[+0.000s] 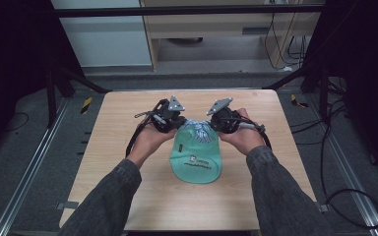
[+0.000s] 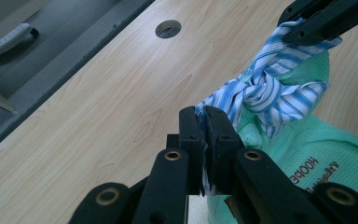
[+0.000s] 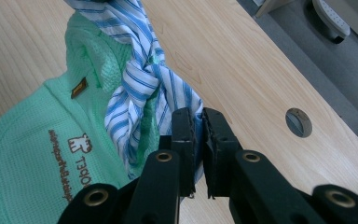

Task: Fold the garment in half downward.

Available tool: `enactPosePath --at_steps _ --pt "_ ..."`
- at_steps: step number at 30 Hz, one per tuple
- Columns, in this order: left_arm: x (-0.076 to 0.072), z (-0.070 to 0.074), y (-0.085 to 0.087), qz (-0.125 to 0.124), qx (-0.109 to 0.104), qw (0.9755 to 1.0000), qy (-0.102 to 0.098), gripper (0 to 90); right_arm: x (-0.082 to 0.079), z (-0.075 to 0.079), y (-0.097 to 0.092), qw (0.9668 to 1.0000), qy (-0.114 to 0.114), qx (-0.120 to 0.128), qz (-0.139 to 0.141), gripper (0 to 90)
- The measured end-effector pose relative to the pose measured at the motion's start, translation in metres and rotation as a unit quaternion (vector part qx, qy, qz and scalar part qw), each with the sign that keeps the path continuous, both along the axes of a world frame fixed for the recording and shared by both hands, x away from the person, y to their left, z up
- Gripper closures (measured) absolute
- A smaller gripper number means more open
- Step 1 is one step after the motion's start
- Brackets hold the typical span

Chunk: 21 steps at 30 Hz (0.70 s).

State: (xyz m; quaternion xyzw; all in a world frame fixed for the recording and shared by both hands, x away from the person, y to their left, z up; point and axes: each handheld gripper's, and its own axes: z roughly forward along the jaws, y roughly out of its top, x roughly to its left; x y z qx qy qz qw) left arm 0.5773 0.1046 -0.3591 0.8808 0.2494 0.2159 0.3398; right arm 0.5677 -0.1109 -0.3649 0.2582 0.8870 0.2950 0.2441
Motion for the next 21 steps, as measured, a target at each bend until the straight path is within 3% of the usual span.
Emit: enactPosePath --at_steps 6,14,21 --pt "-0.007 -0.006 0.0 -0.003 0.001 1.0 -0.004 86.1 -0.004 -0.004 -0.002 1.0 -0.002 0.0 0.002 83.7" --pt "-0.022 -0.017 -0.003 -0.007 0.012 0.9998 -0.01 86.2 -0.018 -0.022 -0.004 0.9999 -0.006 0.006 0.009 83.6" --pt "-0.031 -0.024 -0.002 -0.01 0.004 0.9999 -0.012 86.2 -0.024 -0.028 -0.005 0.9999 -0.006 0.007 0.013 83.5"
